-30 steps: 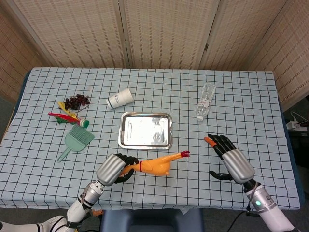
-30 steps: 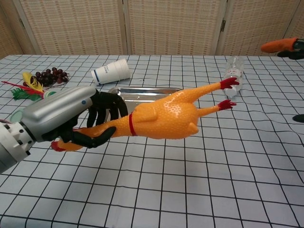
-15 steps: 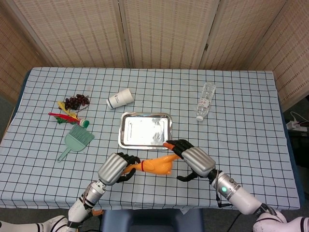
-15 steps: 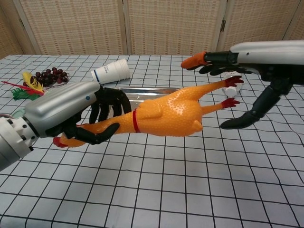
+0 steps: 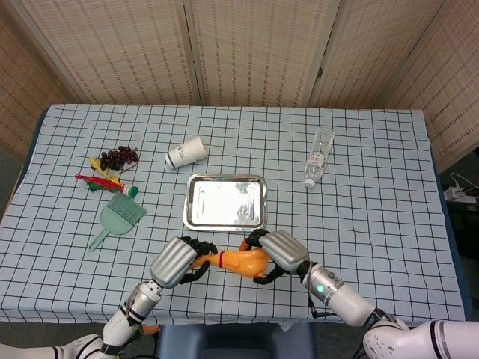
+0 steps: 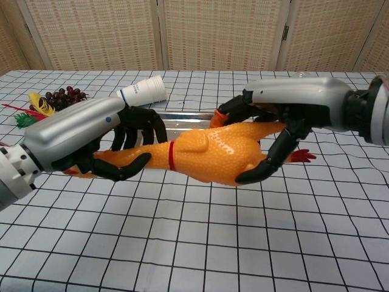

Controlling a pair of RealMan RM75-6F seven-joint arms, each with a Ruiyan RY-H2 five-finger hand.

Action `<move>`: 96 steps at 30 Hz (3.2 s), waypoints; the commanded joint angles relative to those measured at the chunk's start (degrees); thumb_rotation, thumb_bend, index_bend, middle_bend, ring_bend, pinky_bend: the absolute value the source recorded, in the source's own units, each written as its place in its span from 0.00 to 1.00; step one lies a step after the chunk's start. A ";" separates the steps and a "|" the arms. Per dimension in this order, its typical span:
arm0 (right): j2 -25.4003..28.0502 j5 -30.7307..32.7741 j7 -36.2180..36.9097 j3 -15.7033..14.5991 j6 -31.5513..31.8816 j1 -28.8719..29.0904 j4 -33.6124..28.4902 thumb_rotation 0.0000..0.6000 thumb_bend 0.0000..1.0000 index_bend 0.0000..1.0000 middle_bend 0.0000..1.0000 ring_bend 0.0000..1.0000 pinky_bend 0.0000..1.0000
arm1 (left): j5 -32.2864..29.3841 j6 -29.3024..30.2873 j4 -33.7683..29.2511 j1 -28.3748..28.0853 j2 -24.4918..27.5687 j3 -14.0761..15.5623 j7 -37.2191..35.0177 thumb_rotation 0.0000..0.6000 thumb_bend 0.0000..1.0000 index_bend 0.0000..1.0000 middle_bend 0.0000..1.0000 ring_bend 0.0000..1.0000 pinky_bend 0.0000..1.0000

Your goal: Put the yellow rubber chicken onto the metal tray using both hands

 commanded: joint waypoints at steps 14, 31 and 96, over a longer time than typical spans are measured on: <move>-3.23 -4.72 0.77 -0.95 6.90 -1.13 0.90 1.00 0.31 1.00 0.85 0.97 1.00 | 0.13 0.42 -0.30 0.15 0.29 -0.34 -0.17 1.00 0.68 0.81 0.77 0.80 1.00; 4.88 -9.87 13.41 -1.27 -4.19 1.35 0.26 1.00 0.09 0.00 0.00 0.00 0.00 | 0.17 0.65 -0.48 0.32 1.06 -0.50 -0.62 1.00 0.68 0.81 0.77 0.80 1.00; 8.69 -23.15 28.71 0.26 8.11 -2.48 5.68 1.00 0.09 0.00 0.00 0.00 0.00 | -2.72 0.28 0.55 -0.34 1.97 -3.51 -3.93 1.00 0.68 0.81 0.77 0.81 1.00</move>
